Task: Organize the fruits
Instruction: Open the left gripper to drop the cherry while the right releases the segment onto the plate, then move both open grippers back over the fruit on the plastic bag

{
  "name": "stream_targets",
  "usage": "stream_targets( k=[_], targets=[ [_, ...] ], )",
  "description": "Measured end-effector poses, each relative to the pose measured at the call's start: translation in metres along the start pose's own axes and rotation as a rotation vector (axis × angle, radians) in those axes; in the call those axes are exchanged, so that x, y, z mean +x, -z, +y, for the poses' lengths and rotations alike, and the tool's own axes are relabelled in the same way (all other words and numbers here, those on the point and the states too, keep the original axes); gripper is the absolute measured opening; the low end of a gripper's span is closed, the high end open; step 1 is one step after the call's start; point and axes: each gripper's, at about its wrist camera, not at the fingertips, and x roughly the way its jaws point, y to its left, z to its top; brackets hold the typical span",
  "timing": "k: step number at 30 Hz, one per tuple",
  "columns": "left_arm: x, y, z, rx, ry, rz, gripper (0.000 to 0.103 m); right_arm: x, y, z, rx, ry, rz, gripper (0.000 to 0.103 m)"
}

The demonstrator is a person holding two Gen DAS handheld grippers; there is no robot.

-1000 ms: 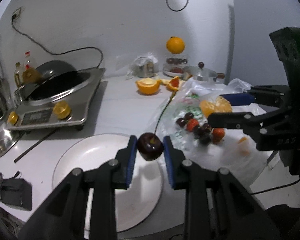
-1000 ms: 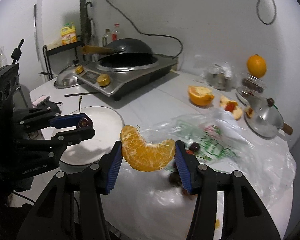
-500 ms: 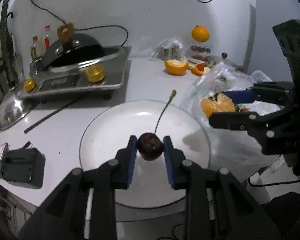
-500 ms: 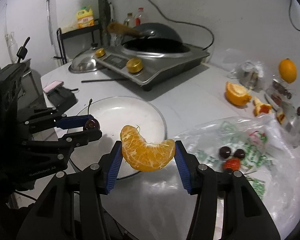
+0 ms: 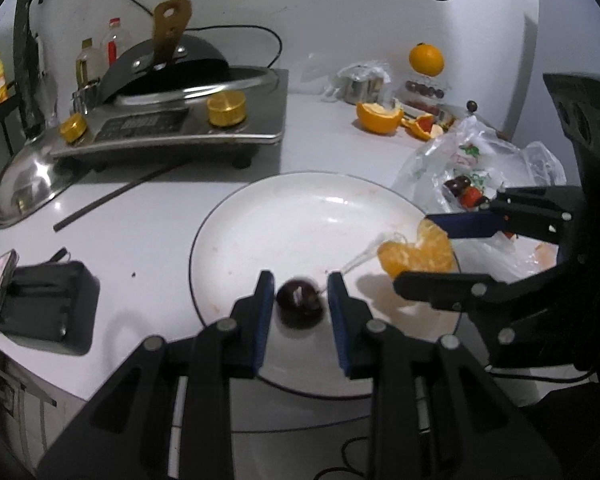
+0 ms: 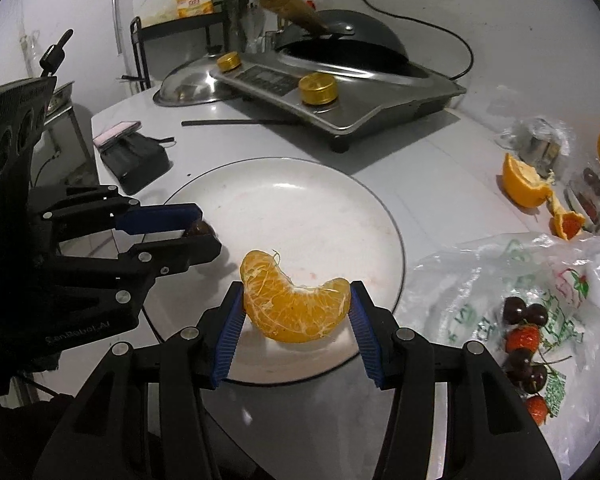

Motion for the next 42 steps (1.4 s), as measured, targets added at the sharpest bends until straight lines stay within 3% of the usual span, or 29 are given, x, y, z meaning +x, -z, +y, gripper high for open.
stream_targets(
  k=[8,15,17,19,42],
  targets=[
    [-0.007,0.004,0.004,-0.024,-0.017,-0.010,0.053,0.006,0.000,0.005,-0.001,-0.021,0.020,0.055],
    [-0.013,0.002,0.005,-0.043,-0.020,-0.023,0.056,0.004,0.000,-0.002,0.026,-0.022,0.011,0.057],
    [-0.016,0.001,0.004,-0.049,-0.020,-0.035,0.069,0.001,0.000,-0.003,0.035,-0.031,0.003,0.059],
    [-0.017,0.000,0.004,-0.066,-0.022,-0.041,0.073,-0.002,0.001,-0.006,0.044,-0.031,-0.003,0.061],
    [-0.023,-0.014,-0.060,0.013,-0.013,-0.060,0.073,-0.065,0.037,-0.058,0.129,0.049,-0.105,0.062]
  ],
)
